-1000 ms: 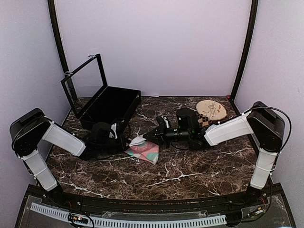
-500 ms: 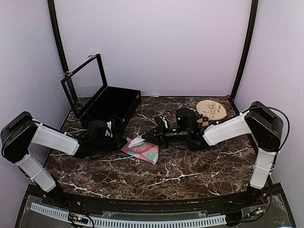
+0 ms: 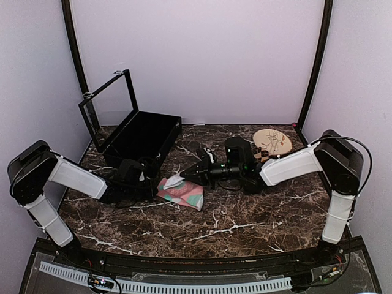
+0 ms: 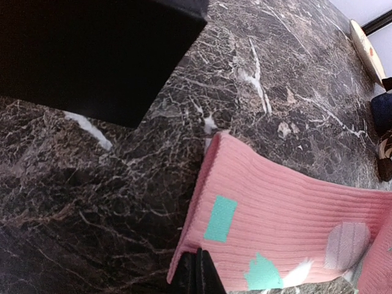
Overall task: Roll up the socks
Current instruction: Fold the sock at the center of the board.
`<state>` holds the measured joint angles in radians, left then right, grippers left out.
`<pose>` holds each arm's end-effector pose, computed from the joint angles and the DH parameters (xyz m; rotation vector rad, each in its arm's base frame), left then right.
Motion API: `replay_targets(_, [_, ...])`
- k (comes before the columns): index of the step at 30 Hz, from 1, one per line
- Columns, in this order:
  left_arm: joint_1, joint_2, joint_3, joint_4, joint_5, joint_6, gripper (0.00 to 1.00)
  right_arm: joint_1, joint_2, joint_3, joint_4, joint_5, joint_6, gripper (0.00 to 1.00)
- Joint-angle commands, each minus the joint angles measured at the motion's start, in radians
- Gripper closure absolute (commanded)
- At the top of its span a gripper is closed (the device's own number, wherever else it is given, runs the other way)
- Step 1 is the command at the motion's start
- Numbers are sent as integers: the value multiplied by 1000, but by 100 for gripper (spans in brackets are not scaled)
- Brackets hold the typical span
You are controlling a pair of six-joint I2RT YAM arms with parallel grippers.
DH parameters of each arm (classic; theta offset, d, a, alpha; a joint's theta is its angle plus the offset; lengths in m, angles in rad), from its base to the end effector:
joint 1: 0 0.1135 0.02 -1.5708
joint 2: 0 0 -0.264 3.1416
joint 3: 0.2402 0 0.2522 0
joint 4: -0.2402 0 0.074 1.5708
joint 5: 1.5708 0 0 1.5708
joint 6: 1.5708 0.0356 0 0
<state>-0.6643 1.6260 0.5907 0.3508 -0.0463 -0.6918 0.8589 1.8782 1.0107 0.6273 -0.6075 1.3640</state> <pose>0.2341 -0.1812 0.1278 -0.0579 2.3423 -0.6553 0.2488 0.3194 0.1925 0.0268 2.3538 1.9253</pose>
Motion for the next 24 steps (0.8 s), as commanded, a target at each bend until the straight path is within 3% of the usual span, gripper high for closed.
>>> replay_targets(1, [5, 26, 20, -40, -15, 19, 100, -5, 32, 48, 10, -22, -1, 100])
replay_targets(24, [15, 22, -9, -6, 25, -23, 100, -10, 290, 311, -21, -34, 32, 100])
